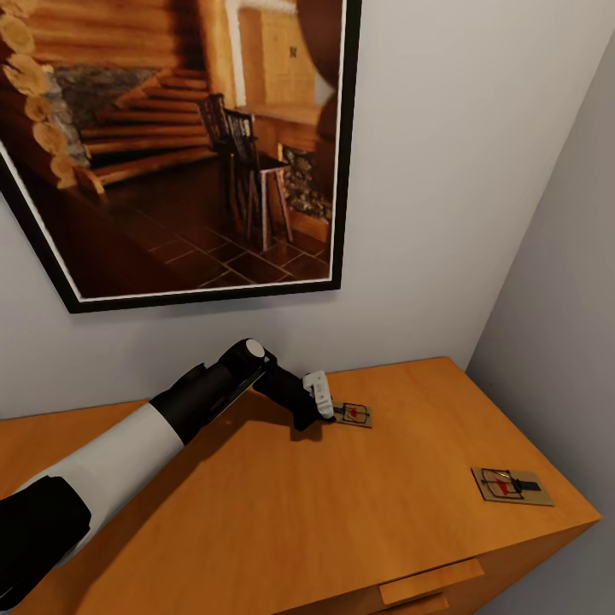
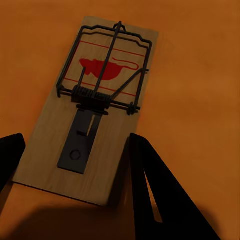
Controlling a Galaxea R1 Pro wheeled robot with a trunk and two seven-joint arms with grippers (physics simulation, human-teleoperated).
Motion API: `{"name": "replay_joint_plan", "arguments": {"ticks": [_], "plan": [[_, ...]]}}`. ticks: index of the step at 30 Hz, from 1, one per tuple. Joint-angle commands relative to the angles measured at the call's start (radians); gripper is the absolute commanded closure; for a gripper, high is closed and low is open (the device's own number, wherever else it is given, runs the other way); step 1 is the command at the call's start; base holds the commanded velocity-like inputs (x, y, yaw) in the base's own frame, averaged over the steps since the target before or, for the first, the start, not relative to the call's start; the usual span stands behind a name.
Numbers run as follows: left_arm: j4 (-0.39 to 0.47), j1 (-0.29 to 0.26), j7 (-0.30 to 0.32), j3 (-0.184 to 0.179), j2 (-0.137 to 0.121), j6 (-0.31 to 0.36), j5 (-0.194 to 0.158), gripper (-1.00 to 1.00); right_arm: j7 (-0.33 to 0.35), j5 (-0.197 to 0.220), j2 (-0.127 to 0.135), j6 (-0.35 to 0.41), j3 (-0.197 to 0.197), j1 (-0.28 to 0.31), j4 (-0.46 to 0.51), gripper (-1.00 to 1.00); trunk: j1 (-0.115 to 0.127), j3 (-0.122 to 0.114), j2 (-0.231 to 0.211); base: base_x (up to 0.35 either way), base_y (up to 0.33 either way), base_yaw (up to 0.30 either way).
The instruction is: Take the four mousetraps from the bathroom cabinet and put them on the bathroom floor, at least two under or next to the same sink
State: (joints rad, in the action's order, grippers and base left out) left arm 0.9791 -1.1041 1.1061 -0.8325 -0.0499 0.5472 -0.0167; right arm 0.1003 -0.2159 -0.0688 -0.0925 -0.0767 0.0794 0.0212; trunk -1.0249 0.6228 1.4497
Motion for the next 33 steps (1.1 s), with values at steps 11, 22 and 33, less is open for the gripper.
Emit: {"name": "replay_joint_plan", "arguments": {"ticks": [11,22,33], "plan": [[0.034,0.0,0.001,-0.072,-0.001,0.0,0.014,1.0,0.003,-0.006,0.0,-0.003,-0.008,0.0,-0.001,1.0,0.0,0.001,0.0,0.0,0.0,0.0],[0.124,0.0,0.003,0.001,-0.004,0.005,0.014,1.0,0.003,-0.006,0.0,-0.003,-0.009,0.0,0.0,1.0,0.0,0.001,0.0,0.0,0.0,0.0],[0.186,0.0,0.007,0.05,-0.01,0.009,0.014,1.0,0.003,-0.005,0.0,-0.004,-0.01,0.0,0.0,1.0,0.0,0.001,0.0,0.0,0.0,0.0]]}}
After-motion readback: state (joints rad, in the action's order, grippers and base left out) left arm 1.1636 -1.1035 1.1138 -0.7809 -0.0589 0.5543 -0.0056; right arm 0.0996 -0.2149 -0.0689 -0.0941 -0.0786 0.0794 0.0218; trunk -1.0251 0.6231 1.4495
